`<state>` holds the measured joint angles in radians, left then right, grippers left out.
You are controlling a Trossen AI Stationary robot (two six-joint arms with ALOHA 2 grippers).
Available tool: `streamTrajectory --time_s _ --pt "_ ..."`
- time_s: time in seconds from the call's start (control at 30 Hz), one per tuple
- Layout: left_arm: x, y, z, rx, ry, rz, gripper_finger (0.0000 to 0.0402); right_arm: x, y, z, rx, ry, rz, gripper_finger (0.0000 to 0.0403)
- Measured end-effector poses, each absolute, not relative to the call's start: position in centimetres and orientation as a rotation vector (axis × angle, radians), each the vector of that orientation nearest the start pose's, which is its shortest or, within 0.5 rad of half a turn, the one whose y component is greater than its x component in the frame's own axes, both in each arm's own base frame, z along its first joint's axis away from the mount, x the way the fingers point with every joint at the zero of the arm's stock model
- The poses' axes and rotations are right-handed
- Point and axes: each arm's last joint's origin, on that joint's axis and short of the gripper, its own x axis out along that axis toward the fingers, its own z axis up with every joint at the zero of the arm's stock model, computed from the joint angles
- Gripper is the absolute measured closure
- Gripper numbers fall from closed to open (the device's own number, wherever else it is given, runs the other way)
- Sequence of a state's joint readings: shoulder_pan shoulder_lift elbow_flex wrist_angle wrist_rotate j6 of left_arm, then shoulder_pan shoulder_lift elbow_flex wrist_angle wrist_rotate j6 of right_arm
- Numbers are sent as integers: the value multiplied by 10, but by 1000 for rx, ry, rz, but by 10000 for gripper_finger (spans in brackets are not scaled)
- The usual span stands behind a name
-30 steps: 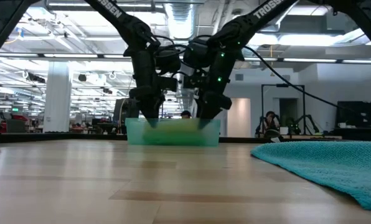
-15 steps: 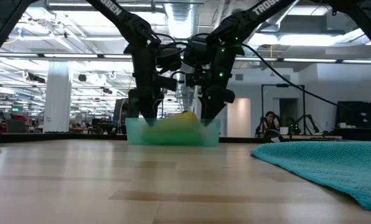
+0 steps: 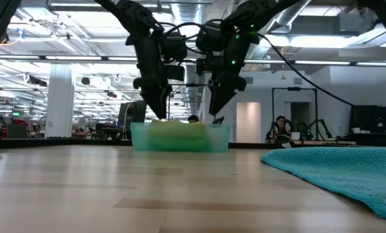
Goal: Roll microfiber towels into tight, uniform cylinder then place into a basket
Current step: Fold the blue towel
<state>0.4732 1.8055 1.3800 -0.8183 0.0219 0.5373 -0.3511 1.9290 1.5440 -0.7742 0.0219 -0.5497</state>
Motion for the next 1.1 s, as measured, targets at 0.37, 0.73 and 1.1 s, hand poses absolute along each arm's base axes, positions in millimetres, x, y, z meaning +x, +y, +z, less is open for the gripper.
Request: streamTrajectory --time_s 0.37,0.73,1.1 --pt "299 150 262 90 1197 64 223 344 -131 266 -251 1221 -28 251" --pt "290 93 275 80 1014 -34 223 283 -93 271 -110 1126 -135 280" --pt "310 16 228 157 802 -183 223 267 -9 237 44 1093 -147 285"
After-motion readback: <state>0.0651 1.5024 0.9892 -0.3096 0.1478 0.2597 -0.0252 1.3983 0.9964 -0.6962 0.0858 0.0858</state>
